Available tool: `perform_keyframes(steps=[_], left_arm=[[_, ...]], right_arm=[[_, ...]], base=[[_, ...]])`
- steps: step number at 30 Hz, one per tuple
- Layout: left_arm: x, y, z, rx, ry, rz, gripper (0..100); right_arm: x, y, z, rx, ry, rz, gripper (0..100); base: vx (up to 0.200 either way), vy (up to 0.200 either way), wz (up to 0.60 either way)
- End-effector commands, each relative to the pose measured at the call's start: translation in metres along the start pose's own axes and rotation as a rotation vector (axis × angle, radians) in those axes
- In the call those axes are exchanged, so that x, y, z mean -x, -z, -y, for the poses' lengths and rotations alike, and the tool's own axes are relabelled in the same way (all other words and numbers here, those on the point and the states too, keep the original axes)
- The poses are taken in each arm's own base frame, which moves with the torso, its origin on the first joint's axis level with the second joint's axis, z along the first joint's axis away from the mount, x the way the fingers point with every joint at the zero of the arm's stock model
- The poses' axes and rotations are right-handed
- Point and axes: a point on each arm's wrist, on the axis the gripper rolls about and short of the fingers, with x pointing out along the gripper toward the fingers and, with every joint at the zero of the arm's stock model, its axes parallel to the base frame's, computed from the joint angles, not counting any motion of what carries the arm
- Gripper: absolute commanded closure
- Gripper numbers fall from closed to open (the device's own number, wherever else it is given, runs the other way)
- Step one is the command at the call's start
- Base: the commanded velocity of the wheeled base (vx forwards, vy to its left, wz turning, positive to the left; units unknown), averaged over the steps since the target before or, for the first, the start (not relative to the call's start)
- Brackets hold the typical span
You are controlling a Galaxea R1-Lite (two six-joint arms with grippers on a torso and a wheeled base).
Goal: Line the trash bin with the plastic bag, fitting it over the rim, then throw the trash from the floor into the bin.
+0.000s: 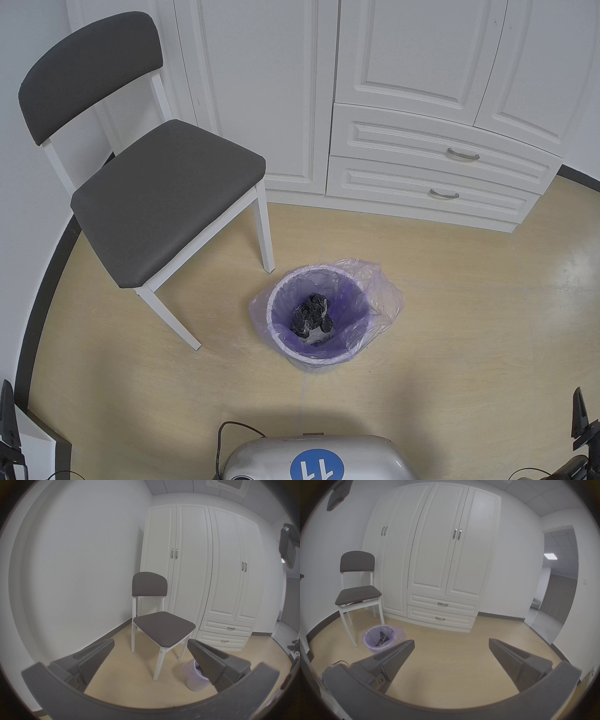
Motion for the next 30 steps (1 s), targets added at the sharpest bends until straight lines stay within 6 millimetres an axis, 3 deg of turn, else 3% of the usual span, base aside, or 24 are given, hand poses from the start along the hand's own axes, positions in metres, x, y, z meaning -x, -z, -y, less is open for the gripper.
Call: perform_keyframes(steps=[1,12,16,30], left_arm=[[-0.001,0.008,-0.001,0.001,-0.001,-0.003,0],[-0.004,0.02,-0.002,-0.01,0.025,-0.037,0],[-0.005,0.026,-0.002,-0.014,0.048,-0.059,0],[-0.008,0.048,-0.004,-0.028,0.038,-0.139,0]], right_arm=[[0.0,0.009,-0.002,-0.036,-0.044,-0.042,0],[0.0,0.009,-0.005,-0.063,-0.178,-0.032,0],[0.002,0.016,-0.008,-0.093,-0.267,-0.114,0],[0.002,0.016,-0.008,-0.099,-0.272,-0.098,0]], base=[[0.0,0.0,0.0],[0.0,0.0,0.0],[0.0,0.0,0.0],[0.0,0.0,0.0]])
